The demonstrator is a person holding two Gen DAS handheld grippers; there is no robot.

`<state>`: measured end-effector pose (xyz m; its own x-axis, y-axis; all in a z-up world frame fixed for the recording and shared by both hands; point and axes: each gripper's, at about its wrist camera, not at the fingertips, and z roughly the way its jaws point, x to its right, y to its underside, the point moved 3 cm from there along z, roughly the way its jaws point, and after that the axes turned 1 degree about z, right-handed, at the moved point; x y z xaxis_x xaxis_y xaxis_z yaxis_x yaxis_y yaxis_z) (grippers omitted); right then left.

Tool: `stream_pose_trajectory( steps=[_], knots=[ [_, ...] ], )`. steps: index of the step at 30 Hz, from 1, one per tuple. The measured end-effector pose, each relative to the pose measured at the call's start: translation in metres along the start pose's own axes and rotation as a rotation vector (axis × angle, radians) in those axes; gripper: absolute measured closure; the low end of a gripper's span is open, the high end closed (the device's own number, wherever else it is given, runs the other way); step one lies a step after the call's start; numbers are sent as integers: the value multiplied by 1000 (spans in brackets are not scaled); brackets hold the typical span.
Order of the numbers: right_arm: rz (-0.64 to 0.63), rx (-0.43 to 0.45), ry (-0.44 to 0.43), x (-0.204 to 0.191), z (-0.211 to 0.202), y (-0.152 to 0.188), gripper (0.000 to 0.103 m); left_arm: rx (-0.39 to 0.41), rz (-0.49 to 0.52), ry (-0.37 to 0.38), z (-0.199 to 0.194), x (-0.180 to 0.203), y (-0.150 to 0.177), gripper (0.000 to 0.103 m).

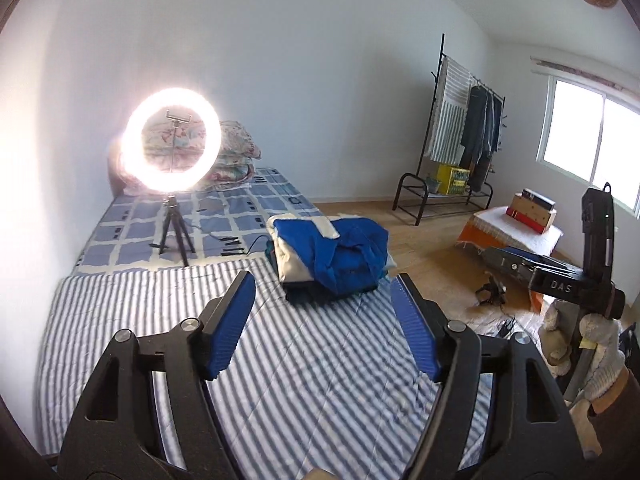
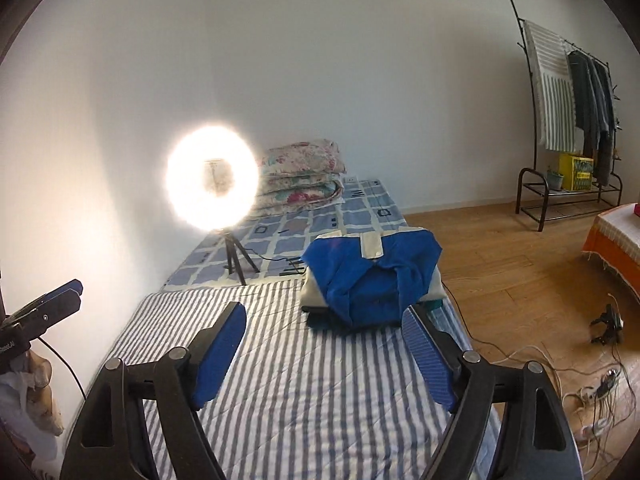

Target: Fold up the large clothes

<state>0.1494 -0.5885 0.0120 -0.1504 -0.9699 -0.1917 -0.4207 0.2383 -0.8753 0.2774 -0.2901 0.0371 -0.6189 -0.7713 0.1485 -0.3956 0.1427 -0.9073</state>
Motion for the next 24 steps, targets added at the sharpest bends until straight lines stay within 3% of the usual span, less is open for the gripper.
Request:
stream_pose_trajectory(
  steps=[10,15,18,20,24],
  knots=[
    [-21,4,47,-26,-35,58,14,-24,18,-53,-49,12,53,17],
    [-46,10,75,-36,-40,78,11,-31,13,-62,-58,16,70,15],
    [-55,24,96,-38,-42,84,10,-16,41,-89,-61,18,77,8],
    [-50,33,103,-37,-42,88,2,-23,39,-95,-61,16,84,6],
    [-84,43,147,-41,-42,97,0,-52,37,-121,-58,13,94,4]
  ],
)
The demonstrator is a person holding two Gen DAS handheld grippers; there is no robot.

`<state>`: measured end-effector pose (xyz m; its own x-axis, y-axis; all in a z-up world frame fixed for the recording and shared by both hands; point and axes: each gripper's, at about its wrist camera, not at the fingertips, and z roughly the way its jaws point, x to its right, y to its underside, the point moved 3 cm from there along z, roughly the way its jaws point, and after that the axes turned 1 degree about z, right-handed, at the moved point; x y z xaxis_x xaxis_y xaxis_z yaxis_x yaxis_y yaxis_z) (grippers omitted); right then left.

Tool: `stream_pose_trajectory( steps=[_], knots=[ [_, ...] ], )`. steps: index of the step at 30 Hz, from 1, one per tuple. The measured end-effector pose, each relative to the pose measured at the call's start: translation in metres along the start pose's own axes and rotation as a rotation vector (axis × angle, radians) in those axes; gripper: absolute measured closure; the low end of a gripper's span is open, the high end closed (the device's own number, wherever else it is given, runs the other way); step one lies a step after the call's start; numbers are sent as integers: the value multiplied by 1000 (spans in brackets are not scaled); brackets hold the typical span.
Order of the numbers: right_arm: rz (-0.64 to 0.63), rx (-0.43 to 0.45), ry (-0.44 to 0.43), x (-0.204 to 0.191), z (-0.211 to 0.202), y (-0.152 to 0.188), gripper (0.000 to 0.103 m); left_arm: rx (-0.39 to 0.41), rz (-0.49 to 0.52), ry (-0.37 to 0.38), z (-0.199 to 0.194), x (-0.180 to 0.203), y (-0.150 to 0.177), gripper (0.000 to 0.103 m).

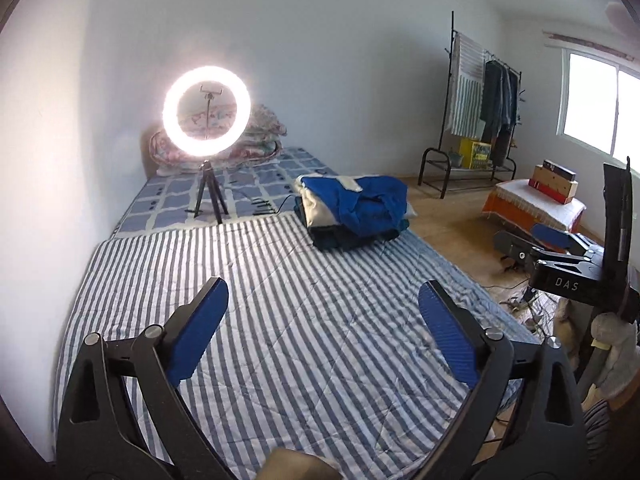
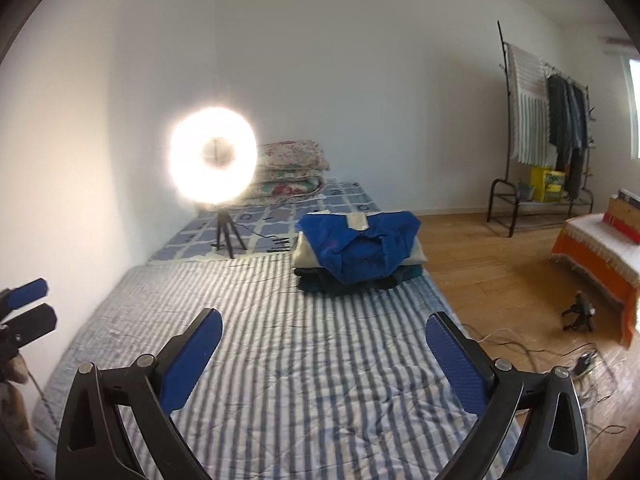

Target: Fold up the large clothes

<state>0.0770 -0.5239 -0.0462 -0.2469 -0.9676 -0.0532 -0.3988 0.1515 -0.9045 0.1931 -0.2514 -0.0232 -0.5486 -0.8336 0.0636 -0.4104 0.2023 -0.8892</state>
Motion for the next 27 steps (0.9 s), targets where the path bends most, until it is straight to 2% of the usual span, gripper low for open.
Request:
stream_pose_trajectory(
  steps=[2,8,17,27],
  knots=[
    [-6,-6,2,-1,2,3,0,-2,-2,-29,2,-2,4,0],
    [20,-7,21,3,2,7,0,0,4,-91,4,-1,8,0],
    [61,-24,42,13,6,13,0,-11,32,-108,5,0,18,0],
    [33,-40,46,5,8,17,0,-22,39,-115,7,-1,21,0]
  ],
)
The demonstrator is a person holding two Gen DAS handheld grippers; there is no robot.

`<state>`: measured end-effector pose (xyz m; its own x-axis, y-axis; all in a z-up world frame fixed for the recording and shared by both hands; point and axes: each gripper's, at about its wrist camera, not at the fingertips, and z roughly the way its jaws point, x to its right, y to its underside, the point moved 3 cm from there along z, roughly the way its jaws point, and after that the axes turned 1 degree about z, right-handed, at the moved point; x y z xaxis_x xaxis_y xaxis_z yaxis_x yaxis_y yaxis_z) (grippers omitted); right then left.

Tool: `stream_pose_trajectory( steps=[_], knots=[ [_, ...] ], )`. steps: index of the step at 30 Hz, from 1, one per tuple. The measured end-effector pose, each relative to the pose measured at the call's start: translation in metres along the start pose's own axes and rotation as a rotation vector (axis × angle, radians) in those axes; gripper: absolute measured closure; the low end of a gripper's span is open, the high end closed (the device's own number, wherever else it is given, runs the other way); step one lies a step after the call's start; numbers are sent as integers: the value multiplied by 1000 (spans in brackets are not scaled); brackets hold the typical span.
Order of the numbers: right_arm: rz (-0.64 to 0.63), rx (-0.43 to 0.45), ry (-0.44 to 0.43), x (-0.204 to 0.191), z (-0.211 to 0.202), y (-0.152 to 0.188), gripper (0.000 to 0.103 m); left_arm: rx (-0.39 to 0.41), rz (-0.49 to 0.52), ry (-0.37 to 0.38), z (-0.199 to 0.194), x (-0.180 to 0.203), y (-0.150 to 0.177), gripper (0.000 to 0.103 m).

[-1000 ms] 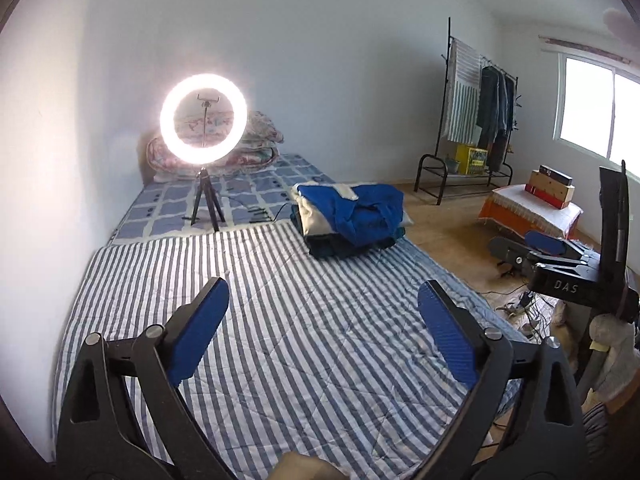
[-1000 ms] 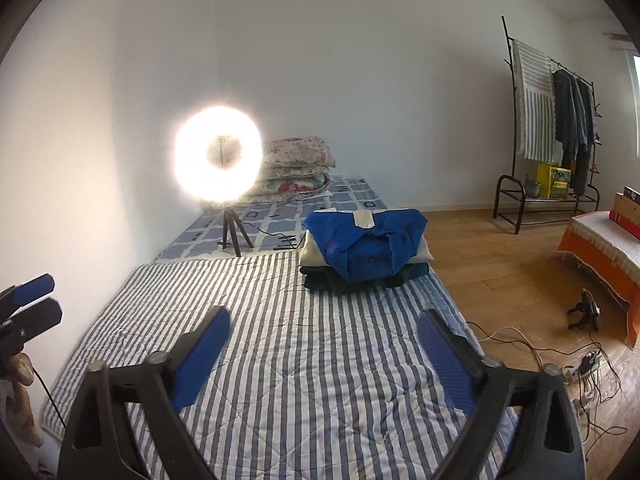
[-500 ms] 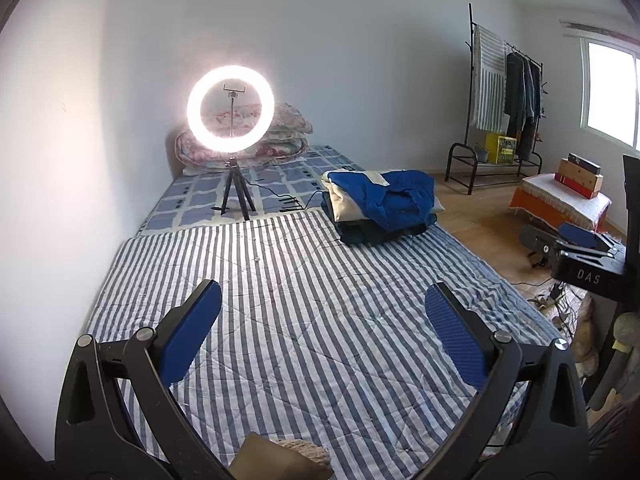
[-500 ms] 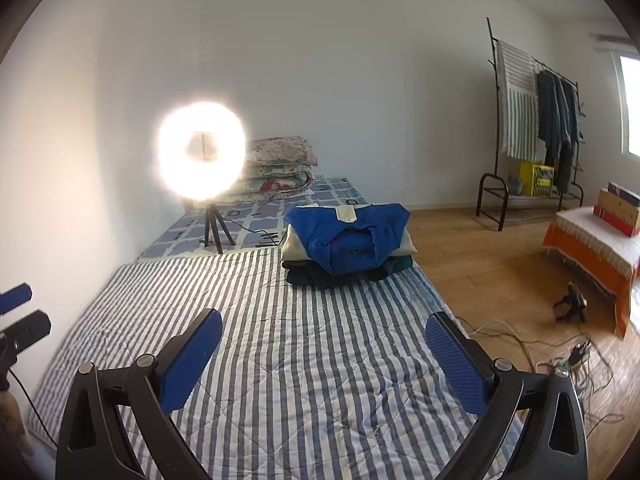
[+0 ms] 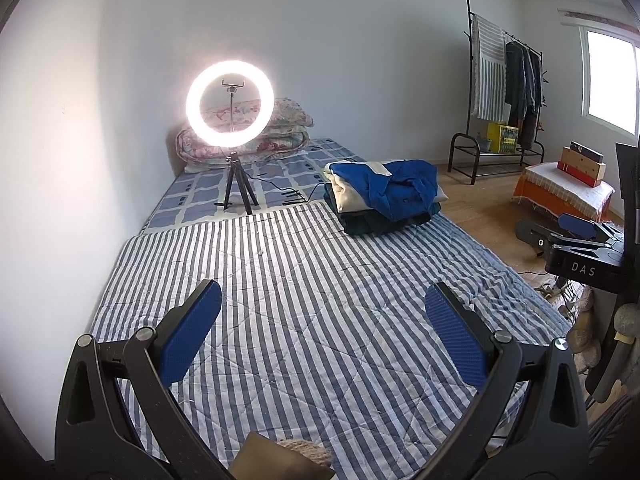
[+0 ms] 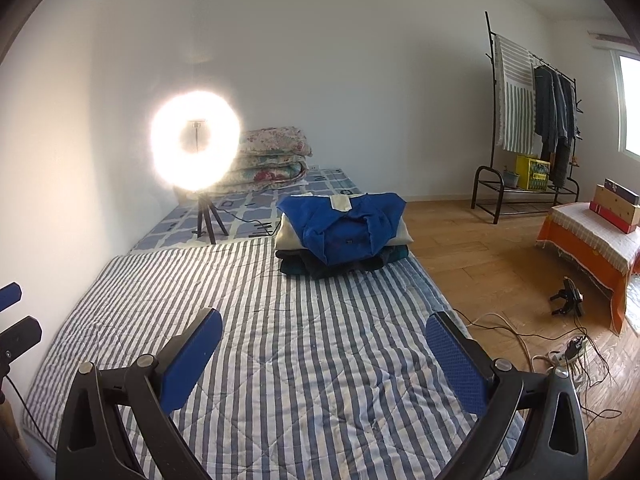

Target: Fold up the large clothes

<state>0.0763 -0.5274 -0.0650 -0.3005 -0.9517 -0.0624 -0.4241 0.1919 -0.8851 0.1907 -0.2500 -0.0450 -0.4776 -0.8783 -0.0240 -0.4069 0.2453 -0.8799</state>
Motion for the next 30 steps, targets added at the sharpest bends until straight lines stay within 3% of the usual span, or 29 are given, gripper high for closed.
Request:
stream_pose_trajectory(
  steps=[30],
  knots=[
    [4,-11,-5,-4,2,4,0,3,12,-7,0,-2,1,0]
  ],
)
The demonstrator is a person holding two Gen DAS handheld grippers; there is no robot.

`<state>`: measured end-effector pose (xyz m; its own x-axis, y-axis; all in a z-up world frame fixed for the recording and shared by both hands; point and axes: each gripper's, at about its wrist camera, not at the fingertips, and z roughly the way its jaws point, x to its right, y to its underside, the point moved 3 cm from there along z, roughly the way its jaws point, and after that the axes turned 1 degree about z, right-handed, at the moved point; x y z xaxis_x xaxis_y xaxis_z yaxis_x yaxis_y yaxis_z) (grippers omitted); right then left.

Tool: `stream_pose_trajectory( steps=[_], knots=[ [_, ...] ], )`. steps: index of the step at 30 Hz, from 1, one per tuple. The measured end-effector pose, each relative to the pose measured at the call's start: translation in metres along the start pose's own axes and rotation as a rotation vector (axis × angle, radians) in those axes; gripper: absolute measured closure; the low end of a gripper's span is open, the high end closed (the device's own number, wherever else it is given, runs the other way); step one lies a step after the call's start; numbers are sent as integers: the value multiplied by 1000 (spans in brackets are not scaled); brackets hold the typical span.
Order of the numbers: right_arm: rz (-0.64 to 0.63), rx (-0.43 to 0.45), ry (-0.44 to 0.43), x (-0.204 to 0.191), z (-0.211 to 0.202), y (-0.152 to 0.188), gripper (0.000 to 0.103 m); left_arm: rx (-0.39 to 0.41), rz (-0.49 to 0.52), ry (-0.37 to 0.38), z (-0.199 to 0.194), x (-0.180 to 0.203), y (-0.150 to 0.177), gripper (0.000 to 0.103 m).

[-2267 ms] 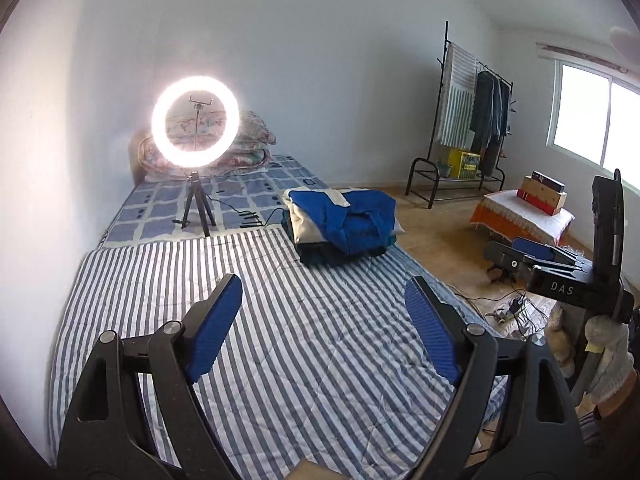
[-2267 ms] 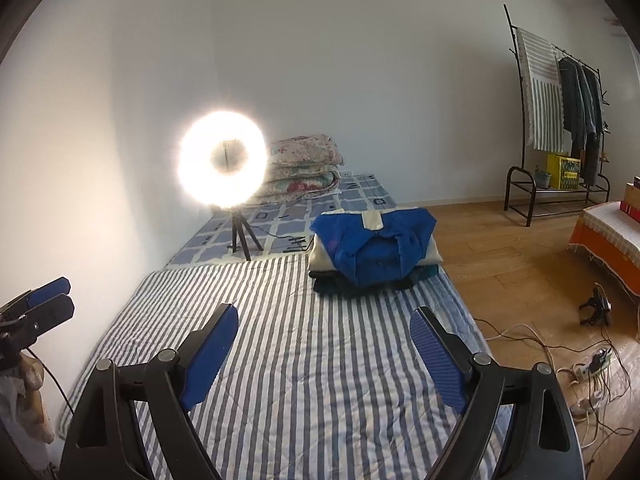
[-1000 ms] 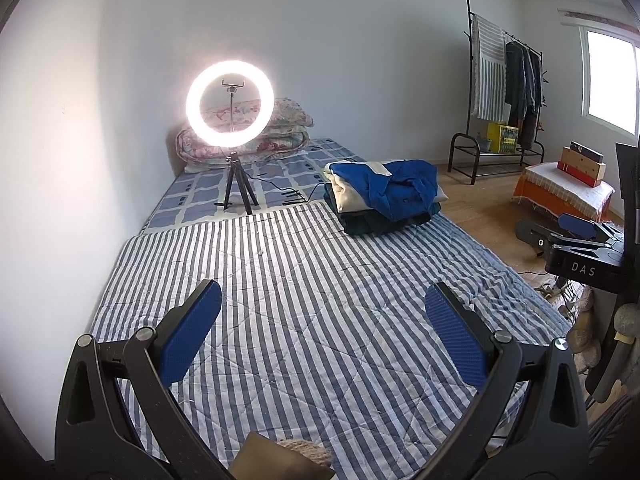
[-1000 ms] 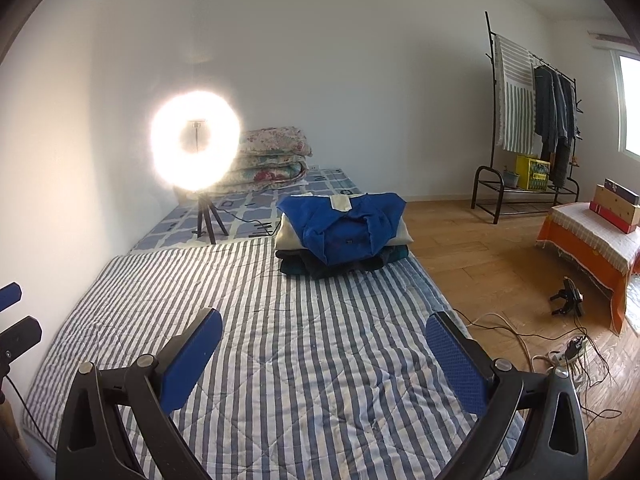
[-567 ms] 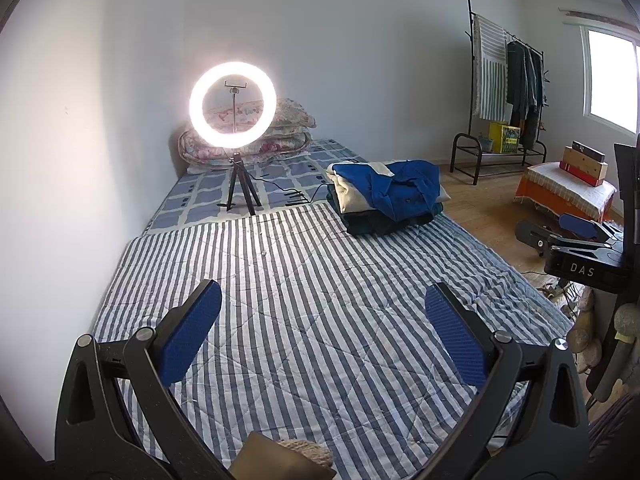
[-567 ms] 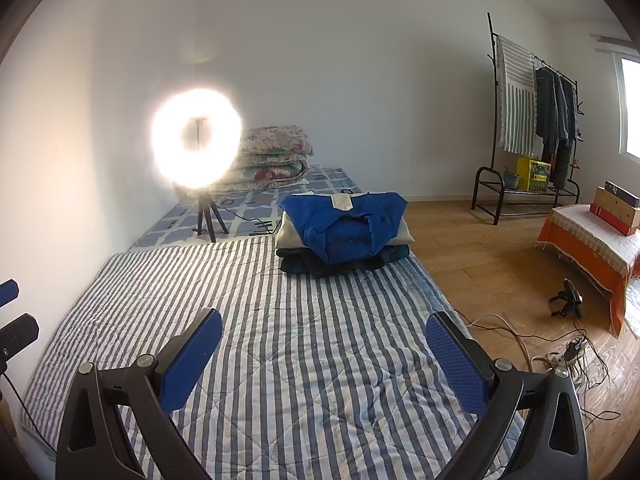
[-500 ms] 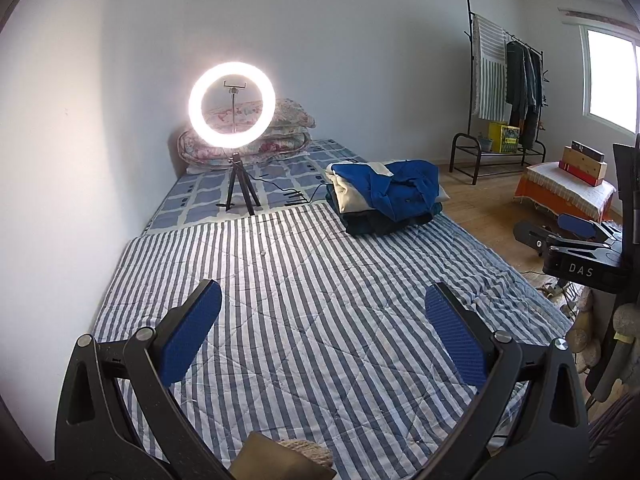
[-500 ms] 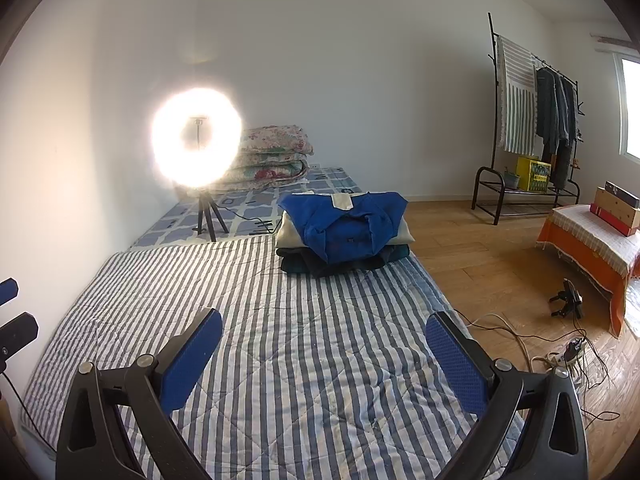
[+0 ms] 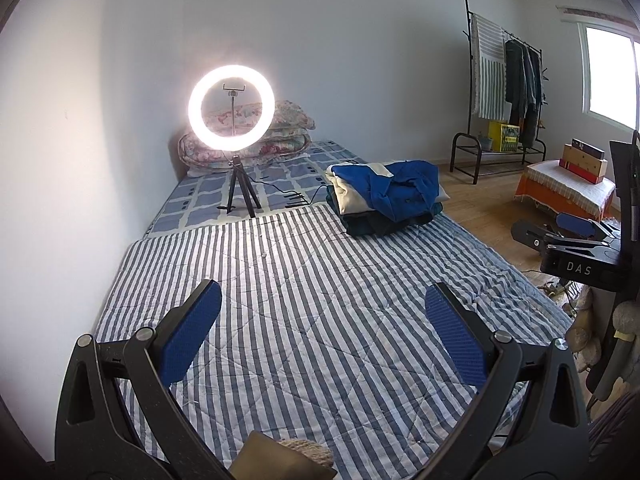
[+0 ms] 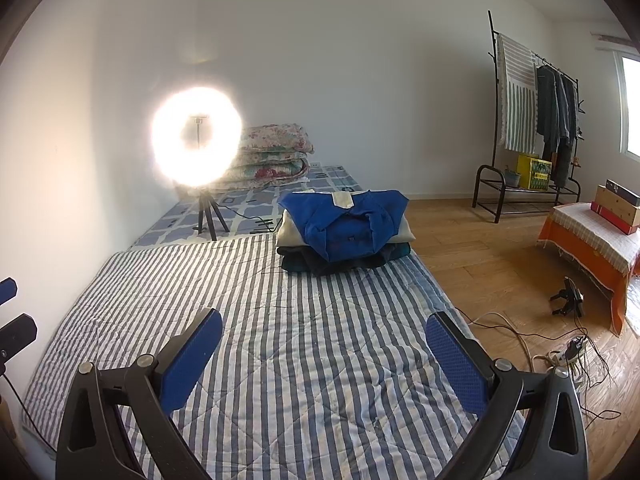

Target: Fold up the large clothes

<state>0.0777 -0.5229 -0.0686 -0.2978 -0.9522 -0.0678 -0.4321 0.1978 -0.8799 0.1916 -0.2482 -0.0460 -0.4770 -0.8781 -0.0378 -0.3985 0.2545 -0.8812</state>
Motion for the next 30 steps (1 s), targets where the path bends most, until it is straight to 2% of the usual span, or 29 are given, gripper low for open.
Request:
stream_pose_trajectory(
  steps=[30],
  knots=[
    [-7,0,0,-4,1,2,0,6,12,-9,-3,-1,-3,0]
  ],
)
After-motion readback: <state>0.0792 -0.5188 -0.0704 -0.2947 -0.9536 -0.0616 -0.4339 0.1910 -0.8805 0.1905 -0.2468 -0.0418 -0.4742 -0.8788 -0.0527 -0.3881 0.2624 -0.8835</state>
